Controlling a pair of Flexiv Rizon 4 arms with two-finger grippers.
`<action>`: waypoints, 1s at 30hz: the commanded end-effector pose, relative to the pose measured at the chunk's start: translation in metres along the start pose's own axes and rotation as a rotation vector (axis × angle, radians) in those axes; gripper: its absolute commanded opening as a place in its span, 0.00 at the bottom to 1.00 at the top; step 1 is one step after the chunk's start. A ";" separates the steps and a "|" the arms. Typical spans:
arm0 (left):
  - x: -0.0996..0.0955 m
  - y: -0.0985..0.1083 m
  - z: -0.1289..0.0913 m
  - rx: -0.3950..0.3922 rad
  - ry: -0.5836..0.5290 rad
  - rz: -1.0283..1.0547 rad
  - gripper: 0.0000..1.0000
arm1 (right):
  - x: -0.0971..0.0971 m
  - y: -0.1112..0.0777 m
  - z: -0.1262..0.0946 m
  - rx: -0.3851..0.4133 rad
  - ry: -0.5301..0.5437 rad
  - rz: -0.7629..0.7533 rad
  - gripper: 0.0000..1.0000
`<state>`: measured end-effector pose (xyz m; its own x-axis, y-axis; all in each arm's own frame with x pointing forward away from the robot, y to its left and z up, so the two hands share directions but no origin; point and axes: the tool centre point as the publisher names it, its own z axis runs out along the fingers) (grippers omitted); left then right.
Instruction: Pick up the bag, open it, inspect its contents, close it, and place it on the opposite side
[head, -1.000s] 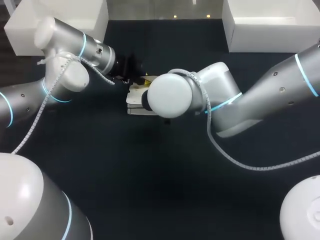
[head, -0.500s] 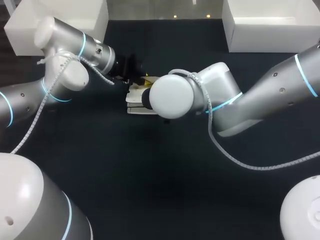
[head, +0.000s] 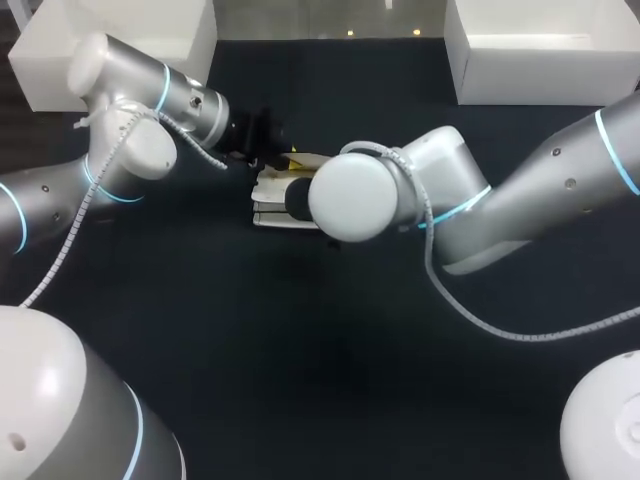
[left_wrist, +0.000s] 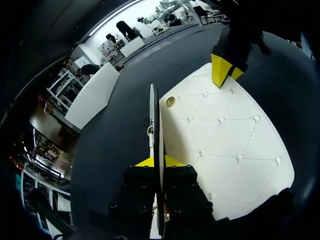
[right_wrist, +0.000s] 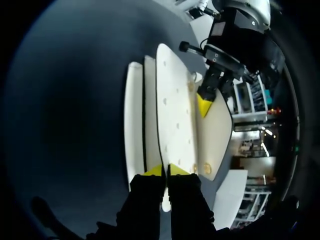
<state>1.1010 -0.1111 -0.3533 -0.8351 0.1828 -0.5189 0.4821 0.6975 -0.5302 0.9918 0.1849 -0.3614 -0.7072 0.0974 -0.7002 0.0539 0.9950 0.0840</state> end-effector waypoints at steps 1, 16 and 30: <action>0.007 -0.002 0.000 0.007 -0.028 0.029 0.00 | 0.002 0.001 0.003 -0.001 -0.003 0.006 0.00; 0.022 -0.020 -0.011 -0.025 -0.118 0.099 0.00 | 0.002 0.001 0.003 0.000 -0.001 0.012 0.00; 0.006 -0.014 -0.024 -0.014 -0.118 0.019 0.48 | 0.002 0.001 0.003 0.000 -0.001 0.012 0.00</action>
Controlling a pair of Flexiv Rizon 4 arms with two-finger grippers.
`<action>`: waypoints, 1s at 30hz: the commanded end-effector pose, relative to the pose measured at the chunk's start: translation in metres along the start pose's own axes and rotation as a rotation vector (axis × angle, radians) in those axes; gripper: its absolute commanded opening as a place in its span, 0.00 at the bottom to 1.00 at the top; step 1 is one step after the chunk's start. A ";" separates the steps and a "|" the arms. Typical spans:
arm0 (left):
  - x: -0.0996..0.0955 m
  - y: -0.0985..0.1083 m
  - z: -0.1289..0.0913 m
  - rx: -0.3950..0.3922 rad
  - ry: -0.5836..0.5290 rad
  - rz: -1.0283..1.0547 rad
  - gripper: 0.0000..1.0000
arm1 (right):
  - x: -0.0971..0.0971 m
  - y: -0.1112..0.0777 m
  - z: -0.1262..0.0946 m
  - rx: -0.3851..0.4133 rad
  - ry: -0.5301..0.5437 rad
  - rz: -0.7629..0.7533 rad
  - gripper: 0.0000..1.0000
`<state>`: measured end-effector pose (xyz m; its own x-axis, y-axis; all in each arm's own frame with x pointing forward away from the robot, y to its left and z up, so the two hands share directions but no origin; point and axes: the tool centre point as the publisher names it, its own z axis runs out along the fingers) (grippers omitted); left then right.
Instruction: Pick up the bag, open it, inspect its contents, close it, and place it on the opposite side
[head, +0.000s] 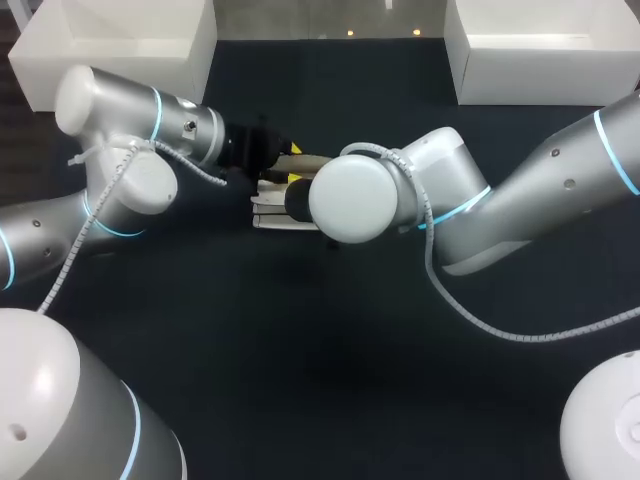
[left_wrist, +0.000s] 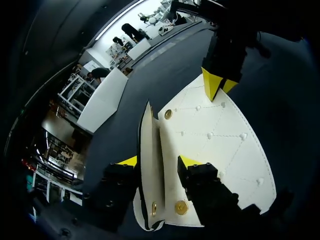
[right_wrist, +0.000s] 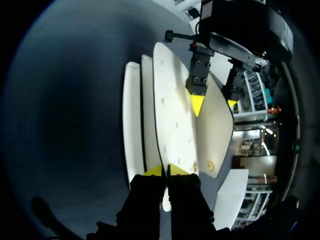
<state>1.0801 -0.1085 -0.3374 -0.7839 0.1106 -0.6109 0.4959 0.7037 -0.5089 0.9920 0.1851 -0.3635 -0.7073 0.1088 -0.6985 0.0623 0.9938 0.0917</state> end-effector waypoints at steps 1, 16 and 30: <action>-0.005 0.003 -0.007 0.002 0.009 -0.007 0.47 | 0.001 0.001 0.002 -0.001 -0.002 0.001 0.00; -0.015 0.001 -0.016 -0.010 -0.012 -0.006 0.16 | 0.001 0.001 0.002 -0.001 -0.002 0.001 0.00; 0.015 -0.008 -0.018 -0.015 -0.071 0.058 0.00 | 0.001 0.001 0.002 -0.001 -0.002 0.001 0.00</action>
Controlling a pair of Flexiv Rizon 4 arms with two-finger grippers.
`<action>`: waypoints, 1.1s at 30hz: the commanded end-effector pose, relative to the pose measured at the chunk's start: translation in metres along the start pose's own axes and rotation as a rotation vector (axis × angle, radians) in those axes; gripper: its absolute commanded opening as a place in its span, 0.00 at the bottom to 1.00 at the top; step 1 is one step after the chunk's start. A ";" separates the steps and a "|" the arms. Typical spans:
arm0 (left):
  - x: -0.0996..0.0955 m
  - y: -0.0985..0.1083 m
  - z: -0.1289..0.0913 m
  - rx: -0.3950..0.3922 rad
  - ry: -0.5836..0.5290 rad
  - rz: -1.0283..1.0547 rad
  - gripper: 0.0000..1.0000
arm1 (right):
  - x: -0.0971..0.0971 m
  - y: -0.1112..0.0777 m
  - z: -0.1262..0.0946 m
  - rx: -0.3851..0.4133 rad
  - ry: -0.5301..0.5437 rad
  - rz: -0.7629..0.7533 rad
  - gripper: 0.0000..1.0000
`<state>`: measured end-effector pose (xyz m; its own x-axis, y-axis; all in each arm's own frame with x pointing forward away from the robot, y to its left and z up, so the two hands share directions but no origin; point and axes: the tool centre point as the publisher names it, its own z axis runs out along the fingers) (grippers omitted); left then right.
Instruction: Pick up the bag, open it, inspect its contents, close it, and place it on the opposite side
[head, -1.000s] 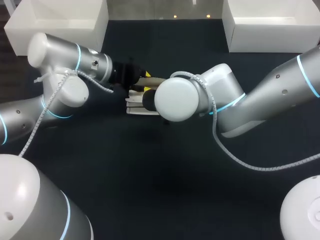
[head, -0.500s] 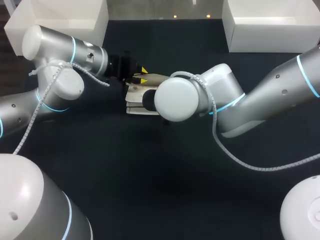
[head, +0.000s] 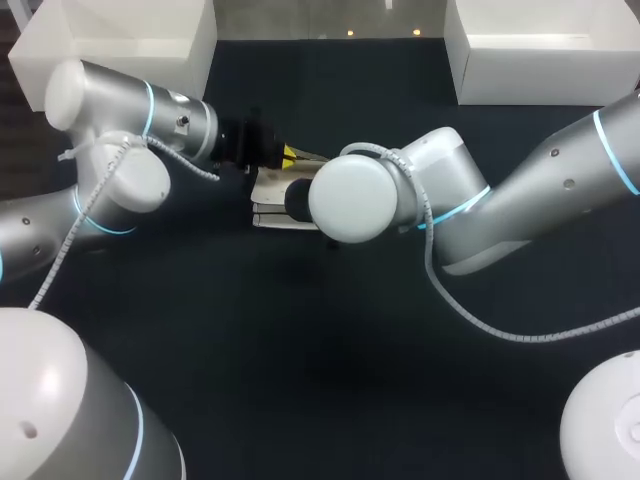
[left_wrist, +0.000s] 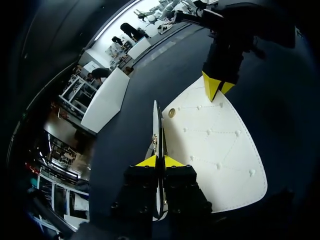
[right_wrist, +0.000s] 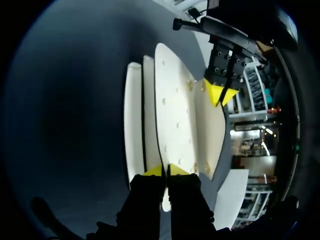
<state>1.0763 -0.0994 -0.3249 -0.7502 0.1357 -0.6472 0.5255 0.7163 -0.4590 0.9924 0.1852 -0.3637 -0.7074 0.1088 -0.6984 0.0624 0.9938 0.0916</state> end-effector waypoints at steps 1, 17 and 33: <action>0.022 -0.008 -0.003 -0.004 -0.064 0.018 0.00 | 0.001 0.001 0.001 -0.001 -0.002 0.001 0.00; 0.041 0.009 0.003 -0.002 -0.074 0.001 0.00 | 0.001 0.001 0.001 -0.001 -0.002 0.001 0.00; 0.031 0.002 -0.004 0.000 -0.044 0.023 0.28 | 0.001 0.001 0.001 -0.001 -0.002 0.001 0.00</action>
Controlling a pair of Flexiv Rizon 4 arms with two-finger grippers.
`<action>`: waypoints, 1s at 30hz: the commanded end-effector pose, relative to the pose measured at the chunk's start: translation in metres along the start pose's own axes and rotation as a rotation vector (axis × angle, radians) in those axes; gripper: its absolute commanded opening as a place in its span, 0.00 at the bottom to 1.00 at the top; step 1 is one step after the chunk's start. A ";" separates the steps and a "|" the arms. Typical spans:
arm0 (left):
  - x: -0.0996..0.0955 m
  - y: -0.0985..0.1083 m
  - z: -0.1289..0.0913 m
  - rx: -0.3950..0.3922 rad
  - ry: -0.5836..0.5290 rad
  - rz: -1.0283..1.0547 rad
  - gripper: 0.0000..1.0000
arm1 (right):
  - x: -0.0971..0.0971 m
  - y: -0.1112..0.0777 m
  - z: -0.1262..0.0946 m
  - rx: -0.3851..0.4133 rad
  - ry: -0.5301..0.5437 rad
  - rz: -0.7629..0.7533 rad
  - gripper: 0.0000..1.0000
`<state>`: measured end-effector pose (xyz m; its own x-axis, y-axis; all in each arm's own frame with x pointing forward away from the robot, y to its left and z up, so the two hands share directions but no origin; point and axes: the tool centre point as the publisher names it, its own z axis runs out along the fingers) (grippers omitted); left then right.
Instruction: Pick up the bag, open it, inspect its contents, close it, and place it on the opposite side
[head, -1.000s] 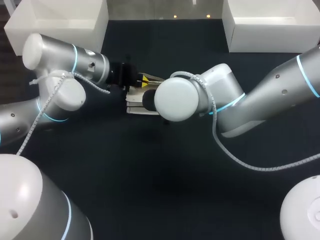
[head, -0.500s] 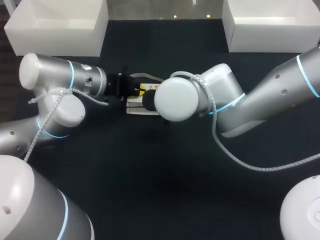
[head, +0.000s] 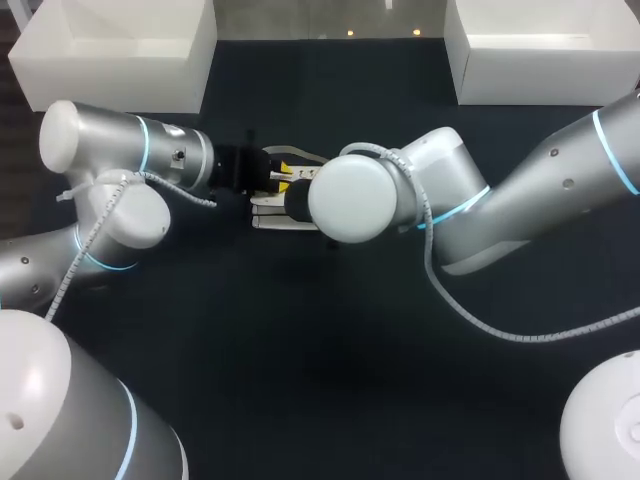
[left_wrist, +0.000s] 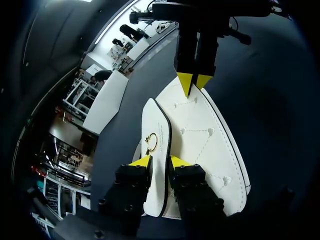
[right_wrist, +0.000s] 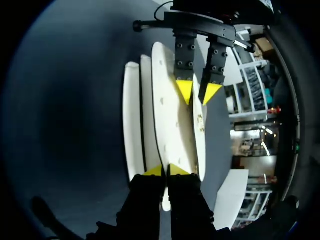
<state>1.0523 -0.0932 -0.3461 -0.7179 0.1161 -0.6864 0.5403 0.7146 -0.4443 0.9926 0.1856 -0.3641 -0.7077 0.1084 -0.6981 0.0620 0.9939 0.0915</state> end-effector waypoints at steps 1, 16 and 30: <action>-0.003 0.000 -0.003 0.001 0.009 0.004 0.23 | 0.000 0.000 0.001 -0.001 -0.002 0.001 0.00; 0.004 0.003 0.000 0.008 0.077 0.078 0.00 | 0.000 0.000 0.001 -0.001 -0.002 0.001 0.00; -0.001 0.009 0.003 0.015 0.064 0.044 0.00 | 0.000 0.000 0.001 -0.001 -0.002 0.001 0.00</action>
<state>1.0569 -0.0935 -0.3496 -0.7246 0.1905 -0.6623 0.5605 0.7221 -0.4055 0.9949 0.1864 -0.3653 -0.7078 0.1089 -0.6980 0.0638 0.9939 0.0904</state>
